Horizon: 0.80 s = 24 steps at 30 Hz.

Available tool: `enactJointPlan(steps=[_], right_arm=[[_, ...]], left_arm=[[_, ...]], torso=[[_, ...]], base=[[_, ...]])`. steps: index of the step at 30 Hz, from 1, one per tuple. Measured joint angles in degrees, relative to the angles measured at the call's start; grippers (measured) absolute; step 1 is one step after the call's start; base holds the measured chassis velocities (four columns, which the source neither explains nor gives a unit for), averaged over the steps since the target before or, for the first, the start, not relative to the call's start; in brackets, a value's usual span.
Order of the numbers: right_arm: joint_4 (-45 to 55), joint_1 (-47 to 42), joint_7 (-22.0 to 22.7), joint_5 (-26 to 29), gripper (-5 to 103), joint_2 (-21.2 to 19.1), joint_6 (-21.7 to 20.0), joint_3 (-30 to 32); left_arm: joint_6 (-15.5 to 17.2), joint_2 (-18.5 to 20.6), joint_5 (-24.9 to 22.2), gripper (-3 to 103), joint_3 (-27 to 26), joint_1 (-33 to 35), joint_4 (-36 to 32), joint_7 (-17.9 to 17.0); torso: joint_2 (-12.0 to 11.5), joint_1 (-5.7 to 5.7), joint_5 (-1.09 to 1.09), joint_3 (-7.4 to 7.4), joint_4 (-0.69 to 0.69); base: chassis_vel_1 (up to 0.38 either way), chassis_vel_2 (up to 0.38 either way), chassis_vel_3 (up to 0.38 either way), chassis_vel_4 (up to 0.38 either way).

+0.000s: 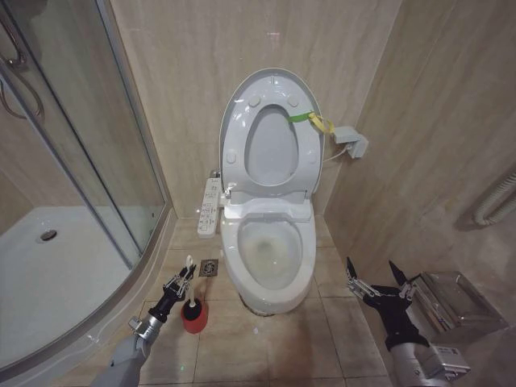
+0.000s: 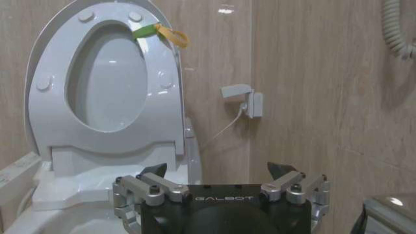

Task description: Open the toilet lid, clean the toilet bowl with a toilet brush, close the toilet lid, and flush.

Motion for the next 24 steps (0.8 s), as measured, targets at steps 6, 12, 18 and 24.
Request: enactJointPlan(steps=[6,12,18,24], right_arm=[[0.0,0.0,0.0,0.0,100,0.0,0.0,0.0],[0.0,0.0,0.0,0.0,100,0.0,0.0,0.0],[0.0,0.0,0.0,0.0,100,0.0,0.0,0.0],[0.0,0.0,0.0,0.0,100,0.0,0.0,0.0]], left_arm=[[0.0,0.0,-0.2,18,0.1,1.8,-0.4,0.0],[-0.2,-0.3,-0.2,18,-0.4,3.6,-1.9,-0.1],[-0.2,-0.3,-0.4,18,-0.8,4.7,-2.7,-0.1],[-0.2,-0.3,-1.2,18,-1.2,5.8,-3.9,-0.4]], torso=[[-1.5,-0.56,-0.01,-0.96,0.01],[-2.9,-1.15,0.02,-1.8,-0.01],[-4.0,-1.46,0.02,-2.55,-0.01],[-4.1,-1.47,0.01,-2.68,0.01]], base=[[0.0,0.0,0.0,0.0],[0.0,0.0,0.0,0.0],[0.0,0.0,0.0,0.0],[0.0,0.0,0.0,0.0]])
